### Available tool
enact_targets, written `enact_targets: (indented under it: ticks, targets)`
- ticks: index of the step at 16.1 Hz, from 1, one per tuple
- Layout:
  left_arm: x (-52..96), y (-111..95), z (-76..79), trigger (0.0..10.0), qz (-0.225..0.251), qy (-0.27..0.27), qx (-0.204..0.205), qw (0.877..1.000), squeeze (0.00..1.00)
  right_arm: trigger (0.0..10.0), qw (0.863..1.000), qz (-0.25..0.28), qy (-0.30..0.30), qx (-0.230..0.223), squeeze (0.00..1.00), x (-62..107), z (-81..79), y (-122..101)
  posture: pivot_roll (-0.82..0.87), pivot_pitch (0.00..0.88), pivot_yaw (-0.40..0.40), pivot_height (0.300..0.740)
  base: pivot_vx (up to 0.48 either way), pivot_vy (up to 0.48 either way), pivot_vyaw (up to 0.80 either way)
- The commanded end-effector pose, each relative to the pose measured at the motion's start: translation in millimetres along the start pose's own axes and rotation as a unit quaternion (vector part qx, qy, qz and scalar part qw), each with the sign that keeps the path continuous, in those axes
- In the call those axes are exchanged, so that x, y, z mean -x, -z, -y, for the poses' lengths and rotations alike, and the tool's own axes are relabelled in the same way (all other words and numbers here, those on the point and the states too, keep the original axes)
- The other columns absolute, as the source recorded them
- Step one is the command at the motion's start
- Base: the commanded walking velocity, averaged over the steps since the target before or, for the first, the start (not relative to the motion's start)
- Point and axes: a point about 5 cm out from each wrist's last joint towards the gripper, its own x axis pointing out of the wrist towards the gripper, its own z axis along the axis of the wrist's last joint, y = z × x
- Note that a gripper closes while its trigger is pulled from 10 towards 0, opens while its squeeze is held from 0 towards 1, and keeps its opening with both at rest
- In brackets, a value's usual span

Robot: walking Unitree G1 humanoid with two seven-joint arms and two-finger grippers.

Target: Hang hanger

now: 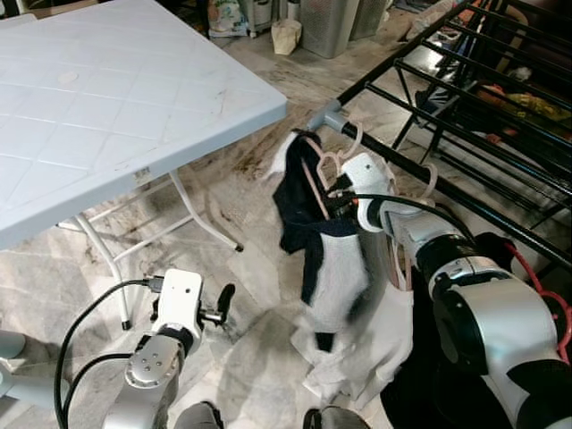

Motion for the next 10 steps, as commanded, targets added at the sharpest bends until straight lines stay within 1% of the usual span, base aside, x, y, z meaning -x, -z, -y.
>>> enact_targets:
  ticks: [1, 4, 5, 6, 9, 10]
  targets:
    - [-0.3, 3.4, 1.4, 10.0, -0.009, 0.007, -0.004, 1.000, 0.00, 10.0, 0.999, -0.035, -0.022, -0.002, 0.00, -3.2, -8.3, 15.6, 0.04, 0.129, -0.044, 0.740, 0.000, 0.000, 0.00]
    - [-0.6, 3.7, 2.3, 10.0, -0.010, 0.008, -0.004, 1.000, 0.00, 10.0, 0.999, -0.042, -0.024, 0.007, 0.00, -4.0, -10.2, 17.9, 0.04, 0.130, -0.048, 0.740, 0.000, 0.000, 0.00]
    - [-0.6, 3.9, 2.5, 10.0, -0.011, 0.008, -0.003, 1.000, 0.00, 9.1, 0.999, -0.043, -0.022, 0.006, 0.00, -4.3, -10.6, 18.8, 0.04, 0.131, -0.049, 0.740, 0.000, 0.000, 0.00]
    - [-0.6, 4.1, 2.8, 10.0, -0.011, 0.008, -0.003, 1.000, 0.00, 0.0, 0.999, -0.042, -0.017, -0.001, 0.00, -4.5, -10.3, 18.7, 0.04, 0.132, -0.049, 0.740, 0.000, 0.000, 0.00]
    - [-1.3, 4.8, 3.1, 10.0, -0.014, 0.010, -0.003, 1.000, 0.00, 0.0, 0.998, -0.050, -0.024, -0.011, 0.00, -6.0, -14.0, 20.7, 0.03, 0.128, -0.049, 0.740, 0.000, 0.000, 0.00]
    - [-2.2, 5.4, 3.5, 10.0, -0.015, 0.011, -0.003, 1.000, 0.00, 0.0, 0.998, -0.050, -0.026, -0.026, 0.00, -7.2, -16.5, 21.1, 0.03, 0.128, -0.048, 0.740, 0.000, 0.000, 0.00]
